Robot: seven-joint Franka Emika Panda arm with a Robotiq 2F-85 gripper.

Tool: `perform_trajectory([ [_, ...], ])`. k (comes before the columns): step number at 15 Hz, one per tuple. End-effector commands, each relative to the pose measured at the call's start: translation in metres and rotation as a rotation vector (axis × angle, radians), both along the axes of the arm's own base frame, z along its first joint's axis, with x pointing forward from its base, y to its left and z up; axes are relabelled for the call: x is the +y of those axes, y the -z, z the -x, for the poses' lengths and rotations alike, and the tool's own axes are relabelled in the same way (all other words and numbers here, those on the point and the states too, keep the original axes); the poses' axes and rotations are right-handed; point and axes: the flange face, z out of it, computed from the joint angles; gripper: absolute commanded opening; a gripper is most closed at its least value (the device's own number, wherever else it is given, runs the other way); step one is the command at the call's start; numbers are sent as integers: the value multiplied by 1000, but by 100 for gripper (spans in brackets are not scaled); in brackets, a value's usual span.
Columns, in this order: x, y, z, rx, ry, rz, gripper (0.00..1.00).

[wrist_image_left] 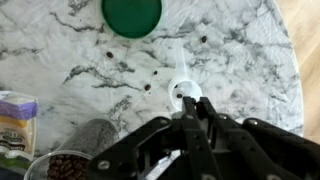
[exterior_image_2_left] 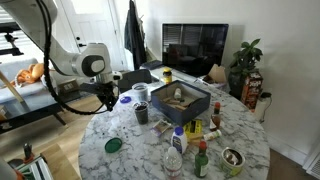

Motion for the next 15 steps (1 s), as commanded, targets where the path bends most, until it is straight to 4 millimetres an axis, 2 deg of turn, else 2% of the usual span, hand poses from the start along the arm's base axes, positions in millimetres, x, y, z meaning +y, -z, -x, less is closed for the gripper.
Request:
perform_trajectory([
  [1,-8,23,4,-16,25,-35,3],
  [9,-8,68,2,-48,47,-96,3],
  [15,-7,85,2,-60,59,-128,3],
])
